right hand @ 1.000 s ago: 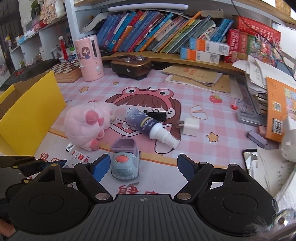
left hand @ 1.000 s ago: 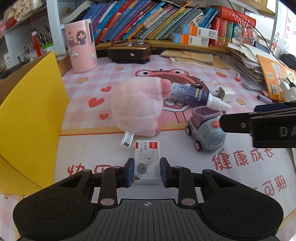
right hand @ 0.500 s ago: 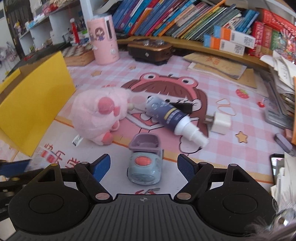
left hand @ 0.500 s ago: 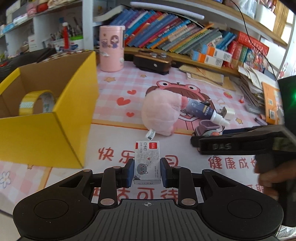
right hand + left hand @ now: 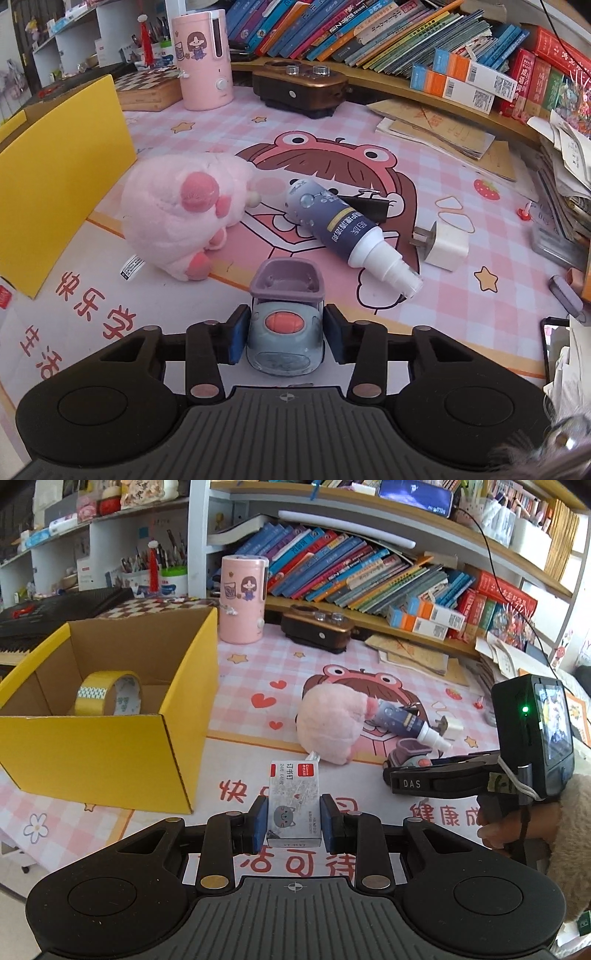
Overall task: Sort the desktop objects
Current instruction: 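Grasp the grey toy car with the right gripper while the left gripper holds the medicine box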
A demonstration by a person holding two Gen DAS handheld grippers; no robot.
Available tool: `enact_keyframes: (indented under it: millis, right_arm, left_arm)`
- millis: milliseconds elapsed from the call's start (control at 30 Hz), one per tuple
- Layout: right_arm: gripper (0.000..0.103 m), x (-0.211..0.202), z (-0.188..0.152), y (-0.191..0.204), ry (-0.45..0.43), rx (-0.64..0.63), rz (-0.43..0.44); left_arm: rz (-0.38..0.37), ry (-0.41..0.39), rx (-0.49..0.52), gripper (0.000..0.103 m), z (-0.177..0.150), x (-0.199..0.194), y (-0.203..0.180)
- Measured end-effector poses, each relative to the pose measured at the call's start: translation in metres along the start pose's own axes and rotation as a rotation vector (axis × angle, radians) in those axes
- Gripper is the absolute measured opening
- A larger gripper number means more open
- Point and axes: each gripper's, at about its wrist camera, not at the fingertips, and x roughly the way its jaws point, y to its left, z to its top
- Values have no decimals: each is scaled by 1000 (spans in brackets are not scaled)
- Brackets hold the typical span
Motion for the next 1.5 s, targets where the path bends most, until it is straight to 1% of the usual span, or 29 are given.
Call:
enact_keyframes:
  millis: [233,500,700,967,1233,1367,1500]
  right_arm:
    - [38,-16,-3,-1,-6,35,10]
    - [38,-52,-9,7,-27,76,49]
    - [38,-77,-20,25,-35,81,67]
    - [38,-94,-34,47,-36,70,58]
    - [38,-115,-37,67,-67,73,52]
    - [38,-132,-41,84,-89,82,63]
    - [38,-143,-53,108,-91,76,74]
  left_arm:
    - [-28,-23,11,27,2,-7,-1]
    - [-68,-64,18,27,5,-23,3]
    - [-82,-89,8,27,3,-33,14]
    - [-112,-94,-2,28,-6,-43,31]
    - [-136,-115,6,28,-15,-61,50]
    - [-139,-129,-6,27,-20,-74,65]
    - [-151,-123,-12,28,-31,-85,77]
